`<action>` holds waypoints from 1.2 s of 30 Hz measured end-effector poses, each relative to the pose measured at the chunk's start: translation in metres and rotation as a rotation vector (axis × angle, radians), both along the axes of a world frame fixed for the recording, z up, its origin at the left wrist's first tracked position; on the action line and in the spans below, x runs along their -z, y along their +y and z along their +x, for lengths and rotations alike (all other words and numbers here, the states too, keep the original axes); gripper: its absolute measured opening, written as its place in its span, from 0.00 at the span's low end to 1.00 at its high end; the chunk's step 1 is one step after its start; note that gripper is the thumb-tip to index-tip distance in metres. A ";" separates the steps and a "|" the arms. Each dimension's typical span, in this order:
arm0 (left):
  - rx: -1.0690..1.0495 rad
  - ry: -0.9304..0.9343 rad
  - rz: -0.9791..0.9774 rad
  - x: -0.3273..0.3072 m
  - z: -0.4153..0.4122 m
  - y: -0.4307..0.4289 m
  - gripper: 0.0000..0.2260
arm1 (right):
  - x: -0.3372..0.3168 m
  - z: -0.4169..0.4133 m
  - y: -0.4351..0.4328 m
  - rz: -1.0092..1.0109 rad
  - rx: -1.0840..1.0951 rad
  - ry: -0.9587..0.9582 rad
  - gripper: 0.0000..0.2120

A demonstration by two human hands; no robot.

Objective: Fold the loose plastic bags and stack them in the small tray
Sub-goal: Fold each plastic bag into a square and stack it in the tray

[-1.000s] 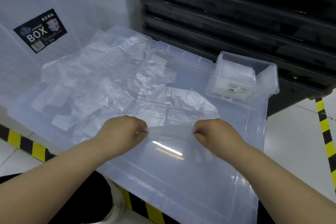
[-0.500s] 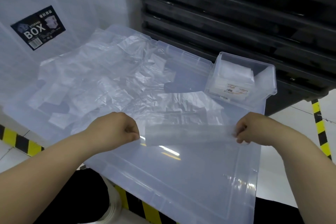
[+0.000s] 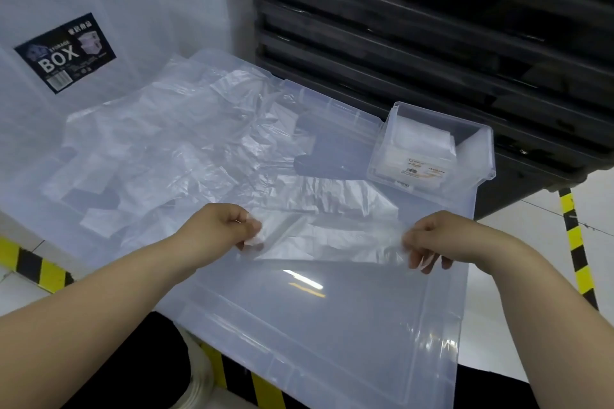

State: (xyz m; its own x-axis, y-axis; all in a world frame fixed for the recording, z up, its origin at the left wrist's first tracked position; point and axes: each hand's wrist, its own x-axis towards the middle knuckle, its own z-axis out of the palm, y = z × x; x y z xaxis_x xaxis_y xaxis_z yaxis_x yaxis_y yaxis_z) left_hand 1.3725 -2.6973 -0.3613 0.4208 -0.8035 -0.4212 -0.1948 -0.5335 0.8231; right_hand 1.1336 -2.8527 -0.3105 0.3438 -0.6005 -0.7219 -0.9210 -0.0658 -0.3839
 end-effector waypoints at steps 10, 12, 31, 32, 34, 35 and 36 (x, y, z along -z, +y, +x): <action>0.066 -0.951 -0.327 0.007 -0.009 -0.002 0.12 | 0.015 0.010 0.001 -0.041 0.059 0.046 0.10; 0.296 -1.122 -0.500 0.021 -0.024 -0.001 0.18 | 0.017 0.011 0.001 -0.052 0.073 0.055 0.11; 0.679 -1.260 -0.538 0.039 -0.039 -0.037 0.12 | 0.015 -0.006 -0.015 -0.413 0.017 0.425 0.05; 0.699 -1.252 -0.538 0.038 -0.039 -0.037 0.13 | 0.013 -0.005 -0.015 -0.450 0.016 0.389 0.05; 0.738 -1.274 -0.552 0.033 -0.044 -0.032 0.08 | 0.009 -0.002 -0.013 -0.520 0.015 0.254 0.06; 0.760 -1.277 -0.549 0.031 -0.047 -0.026 0.09 | 0.008 0.000 -0.011 -0.535 0.017 0.179 0.06; 0.785 -1.269 -0.546 0.030 -0.051 -0.020 0.09 | 0.008 0.003 -0.008 -0.531 0.021 0.116 0.06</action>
